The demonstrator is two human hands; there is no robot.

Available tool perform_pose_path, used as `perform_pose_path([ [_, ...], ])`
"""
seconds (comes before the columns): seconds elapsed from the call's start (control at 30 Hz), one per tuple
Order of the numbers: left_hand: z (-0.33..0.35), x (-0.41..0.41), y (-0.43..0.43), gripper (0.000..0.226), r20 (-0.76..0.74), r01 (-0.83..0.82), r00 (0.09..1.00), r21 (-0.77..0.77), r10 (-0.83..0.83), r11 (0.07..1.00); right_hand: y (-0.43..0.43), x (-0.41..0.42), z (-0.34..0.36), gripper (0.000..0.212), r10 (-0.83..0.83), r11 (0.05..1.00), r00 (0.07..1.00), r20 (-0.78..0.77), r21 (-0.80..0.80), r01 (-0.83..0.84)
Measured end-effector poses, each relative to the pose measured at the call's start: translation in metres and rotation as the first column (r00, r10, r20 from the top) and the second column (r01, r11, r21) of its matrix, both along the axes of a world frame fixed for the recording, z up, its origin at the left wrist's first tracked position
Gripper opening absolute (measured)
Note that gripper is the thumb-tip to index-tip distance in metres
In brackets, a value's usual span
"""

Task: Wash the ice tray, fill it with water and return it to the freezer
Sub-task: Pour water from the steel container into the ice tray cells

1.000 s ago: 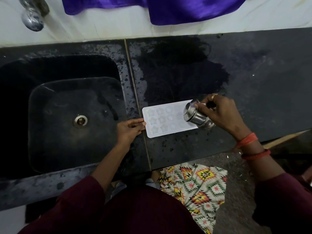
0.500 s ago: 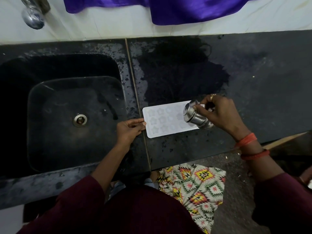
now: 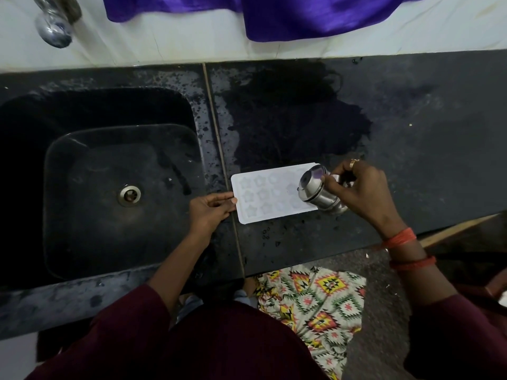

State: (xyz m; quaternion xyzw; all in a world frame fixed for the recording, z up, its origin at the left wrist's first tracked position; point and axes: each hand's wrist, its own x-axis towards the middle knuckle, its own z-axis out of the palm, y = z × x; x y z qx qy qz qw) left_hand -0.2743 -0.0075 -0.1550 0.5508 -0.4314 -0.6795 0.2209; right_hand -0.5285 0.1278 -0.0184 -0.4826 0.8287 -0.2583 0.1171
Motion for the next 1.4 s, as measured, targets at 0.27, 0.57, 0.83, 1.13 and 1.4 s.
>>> perform_pose_path([
  [0.27, 0.001, 0.001, 0.0, 0.017, 0.001, 0.011, 1.0, -0.005, -0.011, 1.0, 0.013, 0.006, -0.007, 0.028, -0.022, 1.0, 1.0, 0.004, -0.015, 0.022],
  [0.57, 0.0, 0.002, 0.0, 0.02, 0.002, 0.016, 1.0, -0.008, -0.016, 1.0, 0.011, 0.016, -0.008, 0.028, 0.048, 0.998, 0.999, -0.015, 0.032, -0.047],
  [0.83, 0.0, 0.001, 0.0, 0.019, -0.003, 0.011, 1.0, 0.001, -0.011, 1.0, 0.007, 0.019, -0.005, 0.029, 0.059, 0.995, 0.996, -0.061, 0.085, -0.054],
  [1.13, 0.002, 0.001, 0.0, 0.02, 0.007, 0.014, 1.0, 0.002, -0.014, 1.0, 0.008, 0.017, -0.002, 0.029, 0.06, 0.995, 0.996, -0.065, 0.089, -0.054],
  [1.4, 0.004, 0.001, 0.001, 0.023, 0.015, 0.026, 1.0, -0.012, -0.026, 1.0, 0.009, 0.013, -0.002, 0.029, 0.047, 0.995, 0.996, -0.082, 0.09, -0.04],
])
